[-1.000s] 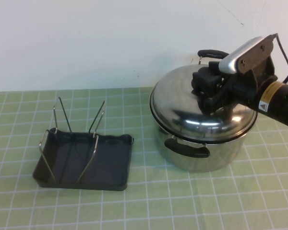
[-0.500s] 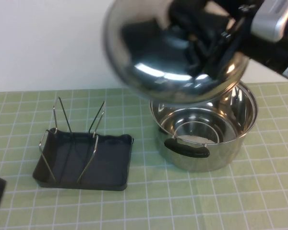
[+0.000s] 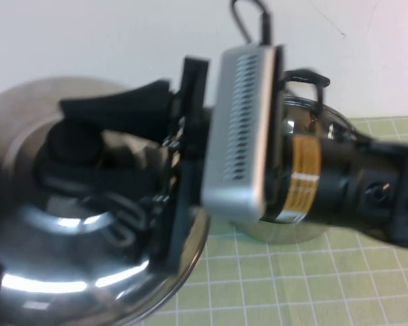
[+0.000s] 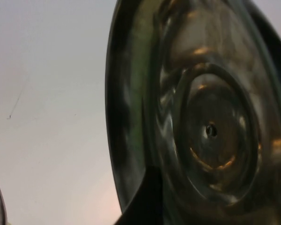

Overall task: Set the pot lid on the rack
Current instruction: Hand over the pot lid, then place the pot lid on the pot rack

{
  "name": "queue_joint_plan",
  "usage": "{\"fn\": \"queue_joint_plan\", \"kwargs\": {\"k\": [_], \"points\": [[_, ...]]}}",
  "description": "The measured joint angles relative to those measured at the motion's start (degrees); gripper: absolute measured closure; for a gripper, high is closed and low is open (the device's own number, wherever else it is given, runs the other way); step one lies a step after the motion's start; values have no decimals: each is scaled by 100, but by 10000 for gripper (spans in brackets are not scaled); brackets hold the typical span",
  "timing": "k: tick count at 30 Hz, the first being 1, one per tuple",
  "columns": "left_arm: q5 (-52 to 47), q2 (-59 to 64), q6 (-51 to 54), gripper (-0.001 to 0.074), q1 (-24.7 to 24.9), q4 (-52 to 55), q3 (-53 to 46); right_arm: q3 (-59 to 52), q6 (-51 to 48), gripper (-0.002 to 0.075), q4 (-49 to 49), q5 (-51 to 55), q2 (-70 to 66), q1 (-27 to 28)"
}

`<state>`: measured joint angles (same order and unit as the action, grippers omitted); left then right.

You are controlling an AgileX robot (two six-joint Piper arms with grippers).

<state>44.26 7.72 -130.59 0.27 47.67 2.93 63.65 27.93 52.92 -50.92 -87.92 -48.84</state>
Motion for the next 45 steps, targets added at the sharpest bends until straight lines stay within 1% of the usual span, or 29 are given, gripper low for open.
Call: {"fn": "queue_joint_plan", "kwargs": {"k": [2, 3, 5, 7, 10, 12, 13, 17, 18, 20, 22, 24, 27, 30, 32, 33, 35, 36, 37, 39, 40, 42, 44, 45], "points": [[8, 0, 0, 62, 0, 0, 0, 0, 26, 372, -105, 10, -95, -145], [13, 0, 0, 84, 0, 0, 0, 0, 55, 372, -130, 10, -161, -197], [37, 0, -3, 157, 0, 0, 0, 0, 80, 372, -168, -1, -274, -254], [73, 0, -3, 284, 0, 0, 0, 0, 92, 372, -204, -95, -402, -257], [73, 0, -3, 565, 0, 23, 0, 0, 129, 372, -326, -288, -522, -257], [221, 0, 84, 636, 0, -15, 20, 0, 434, 372, -377, -261, -570, -257], [278, 0, 94, 653, 0, -4, 47, 0, 633, 374, -377, -219, -584, -257], [276, 0, -42, 652, 0, 227, 47, 0, 1069, 370, -356, -118, -599, -257], [276, 0, -54, 652, 0, 282, 47, -10, 1148, 348, -368, -118, -599, -257], [307, 0, -85, 652, 0, 586, 47, 1, 1209, 246, -473, -279, -599, -257], [272, 0, -116, 652, 0, 813, 134, 37, 1209, 127, -519, -565, -599, -257], [174, 0, -215, 652, 0, 1098, 357, 106, 1196, 76, -533, -869, -599, -257], [-154, 25, -601, 652, 0, 2076, 909, 195, 1175, 46, -545, -1164, -512, -257], [-467, 238, -1309, 652, 0, 3592, 1670, 287, 1163, 45, -555, -1209, -246, -257], [-446, 525, -1726, 652, 0, 4583, 2138, 338, 1156, 88, -555, -1055, 47, -257], [-385, 731, -1812, 652, 0, 4899, 2362, 336, 1150, 140, -555, -882, 225, -257], [-233, 1176, -1823, 652, 0, 5229, 2708, 339, 1141, 281, -489, -397, 570, -257], [-124, 1455, -1794, 652, 0, 5313, 2878, 339, 1126, 379, -382, -49, 770, -257], [-15, 1747, -1713, 652, 0, 5378, 3032, 349, 1111, 505, -159, 422, 1006, -257], [187, 2357, -1448, 652, 0, 5428, 3321, 349, 1131, 623, 371, 1134, 1317, -257], [275, 2654, -1275, 652, 0, 5440, 3465, 349, 1233, 658, 751, 1584, 1506, -257], [365, 3196, -923, 652, 0, 5474, 3726, 349, 1701, 692, 1559, 2423, 1871, -257], [386, 3773, -495, 652, 0, 5502, 3990, 349, 2396, 708, 2552, 3017, 2193, -257], [395, 3981, -284, 652, 0, 5502, 4094, 349, 2919, 713, 3276, 3298, 2400, -257]]}}
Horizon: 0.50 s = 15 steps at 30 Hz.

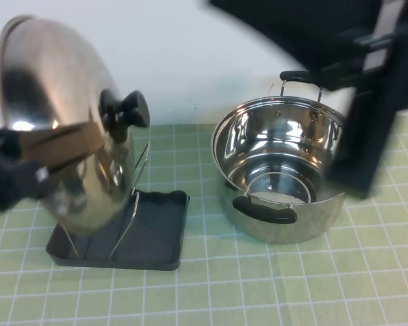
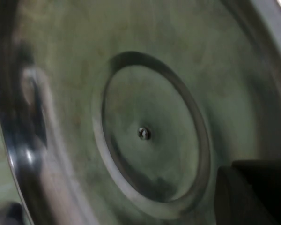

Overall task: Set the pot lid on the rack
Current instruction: Place the pot lid on the pot rack

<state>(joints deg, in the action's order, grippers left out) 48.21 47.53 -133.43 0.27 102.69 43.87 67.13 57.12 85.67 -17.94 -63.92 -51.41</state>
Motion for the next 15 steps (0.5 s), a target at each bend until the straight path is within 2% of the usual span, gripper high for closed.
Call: {"fn": "queue_joint_plan", "kwargs": {"k": [2, 4, 11, 15], "points": [[48, 473, 556, 652, 0, 0, 237, -23, 697, 717, 804, 208, 290, 0], [127, 872, 1083, 652, 0, 0, 386, -47, 1058, 718, 1172, 268, 549, 0], [168, 1558, 2630, 652, 0, 0, 442, -495, 1333, 720, 1401, 560, 1168, 0], [168, 1673, 3162, 652, 0, 0, 442, -836, 1342, 720, 1415, 823, 1276, 0]]}}
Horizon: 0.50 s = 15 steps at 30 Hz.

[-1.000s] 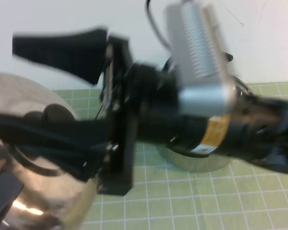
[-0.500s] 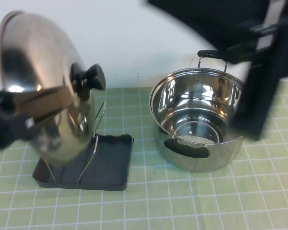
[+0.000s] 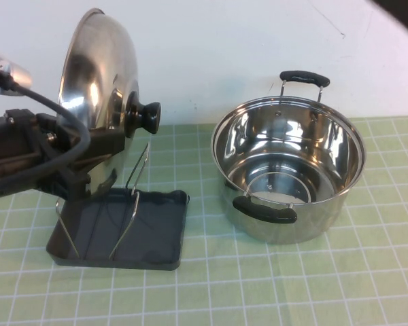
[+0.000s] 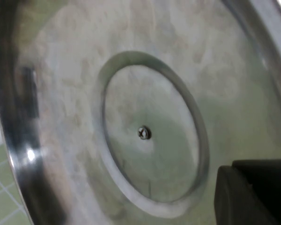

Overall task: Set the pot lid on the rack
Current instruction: Place the pot lid on the pot rack

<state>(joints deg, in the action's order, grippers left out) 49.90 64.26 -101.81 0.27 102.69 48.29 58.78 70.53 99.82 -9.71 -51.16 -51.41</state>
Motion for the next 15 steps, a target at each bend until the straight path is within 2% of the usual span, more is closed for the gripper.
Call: {"fn": "queue_joint_plan", "kwargs": {"k": [10, 15], "points": [[57, 197, 278, 652, 0, 0, -148, -328, 0, 721, 0, 190, 59, 0], [-345, 352, 587, 652, 0, 0, -578, -328, 0, 722, 0, 231, 59, 0]]}}
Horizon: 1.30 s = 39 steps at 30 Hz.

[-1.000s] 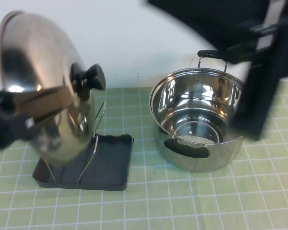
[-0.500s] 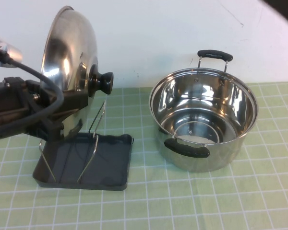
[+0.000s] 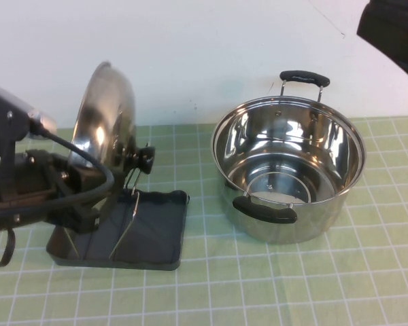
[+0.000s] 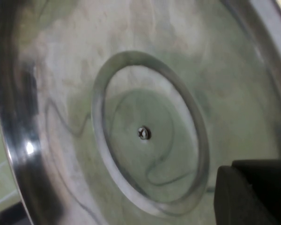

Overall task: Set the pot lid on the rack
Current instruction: Place the pot lid on the pot rack

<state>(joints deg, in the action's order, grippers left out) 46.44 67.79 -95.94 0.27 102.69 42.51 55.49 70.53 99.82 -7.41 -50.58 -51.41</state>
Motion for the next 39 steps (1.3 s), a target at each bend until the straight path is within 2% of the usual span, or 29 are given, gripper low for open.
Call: {"fn": "queue_joint_plan", "kwargs": {"k": [5, 14, 24, 26, 30, 33, 35, 39], "points": [[-355, 118, 93, 652, 0, -26, -101, 0, 4, 723, 0, 9, 0, 0], [67, 541, 446, 652, 0, -117, -101, 0, 4, 724, 0, 49, 0, 0], [-37, 1025, 559, 638, 0, -184, -101, -60, 13, 725, 0, 49, 0, 0], [-37, 1025, 569, 561, 0, -222, -89, -60, 13, 725, 0, 49, 0, 0], [-11, 1025, 515, 283, 0, -276, 75, -60, 13, 725, 0, 49, 0, 0], [-1, 1025, 391, 150, 0, -209, 291, -60, 13, 725, 0, 49, 0, 0], [-12, 948, 336, 121, 0, -117, 451, -60, 13, 725, 0, 81, 0, 0], [-330, 646, 288, 128, 0, -94, 658, -60, -92, 725, 0, 344, 0, 0]]}}
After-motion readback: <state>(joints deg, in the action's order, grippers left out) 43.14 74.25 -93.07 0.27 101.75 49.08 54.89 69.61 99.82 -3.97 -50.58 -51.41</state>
